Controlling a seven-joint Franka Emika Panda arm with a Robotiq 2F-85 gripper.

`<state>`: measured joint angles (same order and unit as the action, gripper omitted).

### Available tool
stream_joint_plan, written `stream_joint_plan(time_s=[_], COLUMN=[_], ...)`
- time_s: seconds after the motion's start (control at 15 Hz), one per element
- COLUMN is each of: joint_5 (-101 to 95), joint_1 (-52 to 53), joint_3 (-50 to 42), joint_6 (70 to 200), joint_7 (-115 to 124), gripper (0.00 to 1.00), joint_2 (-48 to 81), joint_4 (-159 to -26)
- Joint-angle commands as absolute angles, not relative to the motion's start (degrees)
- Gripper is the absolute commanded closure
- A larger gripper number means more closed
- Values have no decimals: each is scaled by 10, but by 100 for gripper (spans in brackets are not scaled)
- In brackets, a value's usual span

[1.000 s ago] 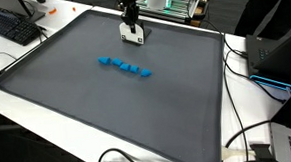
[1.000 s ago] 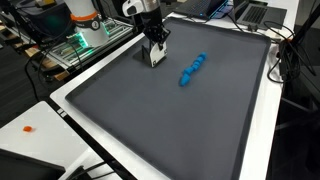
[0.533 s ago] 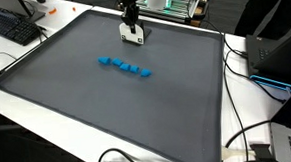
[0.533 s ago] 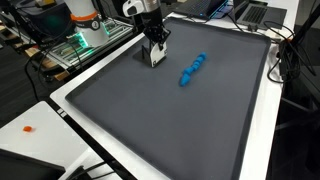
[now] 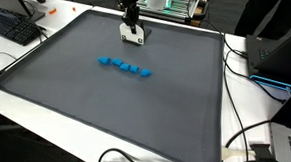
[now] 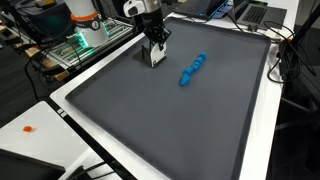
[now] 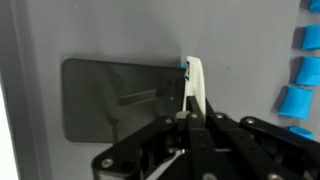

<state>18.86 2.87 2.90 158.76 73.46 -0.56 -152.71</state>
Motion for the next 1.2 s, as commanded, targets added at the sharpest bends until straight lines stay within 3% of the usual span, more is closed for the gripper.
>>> stream_joint_plan(time_s=[0.0,0.13,0.2,0.33,0.87,1.13], joint_5=[180,181,185,204,127,78], joint_1=[27,27,27,28,20,12], joint_3=[28,28,28,29,20,20], joint_6=[1569,1566,1566,1563,1535,1486], joint_7=[738,735,731,703,719,719], gripper=[99,99,71,65,4,0], joint_2=[13,13,10,3,-28,-46], joint_4=[-1524,-1523,-1522,-1522,-1524,-1516])
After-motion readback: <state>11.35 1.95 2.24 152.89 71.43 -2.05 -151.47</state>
